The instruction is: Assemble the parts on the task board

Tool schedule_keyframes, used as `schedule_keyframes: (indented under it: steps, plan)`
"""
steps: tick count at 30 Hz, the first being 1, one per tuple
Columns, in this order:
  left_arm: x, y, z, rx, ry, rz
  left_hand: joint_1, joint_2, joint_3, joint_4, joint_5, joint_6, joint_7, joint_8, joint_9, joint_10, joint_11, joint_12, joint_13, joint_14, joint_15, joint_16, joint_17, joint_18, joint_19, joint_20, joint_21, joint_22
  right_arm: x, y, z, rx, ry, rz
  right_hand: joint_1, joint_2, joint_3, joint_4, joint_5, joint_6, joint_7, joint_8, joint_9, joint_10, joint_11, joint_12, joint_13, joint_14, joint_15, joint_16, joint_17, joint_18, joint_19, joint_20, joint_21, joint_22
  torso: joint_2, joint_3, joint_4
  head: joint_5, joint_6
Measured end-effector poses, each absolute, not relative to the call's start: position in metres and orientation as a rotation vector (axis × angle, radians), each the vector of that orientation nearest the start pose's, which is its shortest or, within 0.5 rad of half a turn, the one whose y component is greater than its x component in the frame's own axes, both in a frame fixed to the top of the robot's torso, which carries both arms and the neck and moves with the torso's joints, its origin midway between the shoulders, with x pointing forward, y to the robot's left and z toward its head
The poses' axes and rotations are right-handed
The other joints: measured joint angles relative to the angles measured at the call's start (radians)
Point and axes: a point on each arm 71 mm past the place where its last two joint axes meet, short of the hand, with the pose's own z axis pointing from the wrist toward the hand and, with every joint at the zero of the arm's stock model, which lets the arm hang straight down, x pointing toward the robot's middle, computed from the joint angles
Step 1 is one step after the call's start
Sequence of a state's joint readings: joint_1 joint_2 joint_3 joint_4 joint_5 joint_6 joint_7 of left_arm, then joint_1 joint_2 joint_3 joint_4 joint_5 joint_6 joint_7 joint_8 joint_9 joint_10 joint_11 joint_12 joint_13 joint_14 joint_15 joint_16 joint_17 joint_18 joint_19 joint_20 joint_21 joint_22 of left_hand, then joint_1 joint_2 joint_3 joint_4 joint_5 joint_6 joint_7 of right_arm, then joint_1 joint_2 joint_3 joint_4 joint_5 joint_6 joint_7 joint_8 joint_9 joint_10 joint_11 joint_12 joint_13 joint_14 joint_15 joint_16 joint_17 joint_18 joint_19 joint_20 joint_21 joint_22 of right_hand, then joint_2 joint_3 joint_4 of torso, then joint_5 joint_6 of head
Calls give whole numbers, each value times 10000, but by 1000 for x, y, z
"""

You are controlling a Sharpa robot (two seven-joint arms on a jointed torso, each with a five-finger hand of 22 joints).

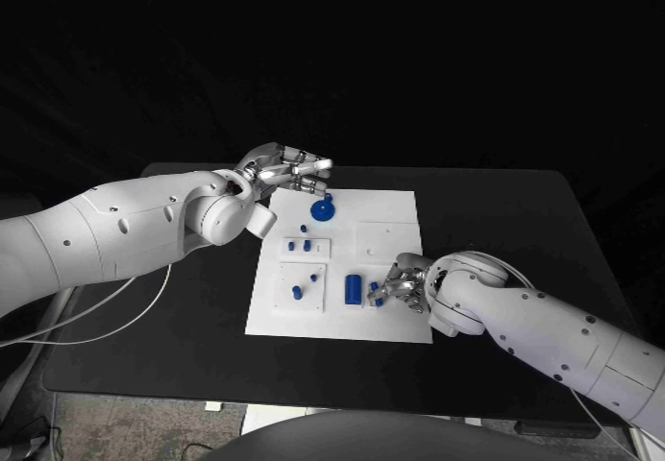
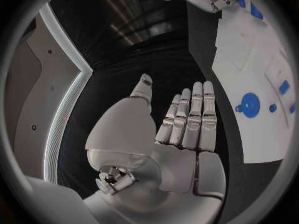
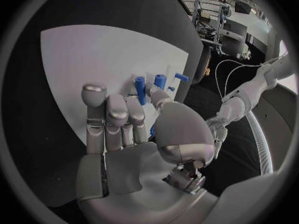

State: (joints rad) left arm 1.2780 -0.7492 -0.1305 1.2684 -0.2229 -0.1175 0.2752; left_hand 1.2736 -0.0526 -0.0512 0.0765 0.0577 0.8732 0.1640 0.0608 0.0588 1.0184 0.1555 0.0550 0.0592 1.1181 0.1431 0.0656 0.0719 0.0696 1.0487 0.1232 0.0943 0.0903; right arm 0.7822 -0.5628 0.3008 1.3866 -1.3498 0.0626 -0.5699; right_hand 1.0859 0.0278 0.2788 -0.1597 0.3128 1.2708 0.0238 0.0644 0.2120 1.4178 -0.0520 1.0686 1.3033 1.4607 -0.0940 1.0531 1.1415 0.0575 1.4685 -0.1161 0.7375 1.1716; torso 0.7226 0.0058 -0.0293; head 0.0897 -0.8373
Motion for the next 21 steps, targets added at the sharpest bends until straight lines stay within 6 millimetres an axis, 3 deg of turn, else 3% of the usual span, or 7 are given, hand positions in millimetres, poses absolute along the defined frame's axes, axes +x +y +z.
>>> schedule_keyframes:
  steps: [8, 11, 17, 21]
  plan:
    - [532, 227, -190, -8600, 16660, -13912, 0, 0, 0, 0, 0, 0, 0, 0, 0, 0, 0, 0, 0, 0, 0, 0, 0, 0, 0, 0, 0, -1, 452, -126, -313, 2805, 23044, 5155, -40, 44, -383, -274, -423, 60, -58, 61, -106, -24, -23, 0, -1, 26, -21, -2, -7, -38, -36, -36, -37, -27, 0, 5, 0, 29, -27]
    - [532, 227, -190, -8600, 16669, -13903, 0, 0, 0, 0, 0, 0, 0, 0, 0, 0, 0, 0, 0, 0, 0, 0, 0, 1, 0, 0, 0, -8, 452, -127, -313, 2811, 23047, 5141, 54, 186, -899, 58, -715, 61, -59, 62, -192, -46, -44, 0, -7, 26, -22, -37, -7, -37, -37, -37, -37, -27, -1, 8, -2, 42, -36]
    - [532, 227, -190, -8591, 16682, -13895, 0, 0, 0, 0, 0, 0, 0, 0, 0, 0, 0, 0, 0, 0, 0, 0, 0, 0, 0, 0, 0, -8, 452, -128, -314, 2841, 23058, 5103, 52, 181, -1524, 569, -1207, 111, -110, 28, -308, -78, -111, -50, -41, 27, -24, -37, -7, -39, -37, -37, -37, -26, -2, 11, -11, 58, -57]
    - [532, 227, -190, -8584, 16686, -13890, 0, 0, 0, 0, 0, 0, 0, 0, 0, 0, 0, 0, 0, 0, 0, 0, 0, 1, 0, 0, 0, -7, 452, -128, -315, 2866, 23078, 5079, -136, -8, -1884, 876, -1595, 93, -92, 29, -343, -102, -158, -89, -64, 27, -23, -69, -7, -38, -36, -37, -37, -36, -3, 17, -13, 60, -59]
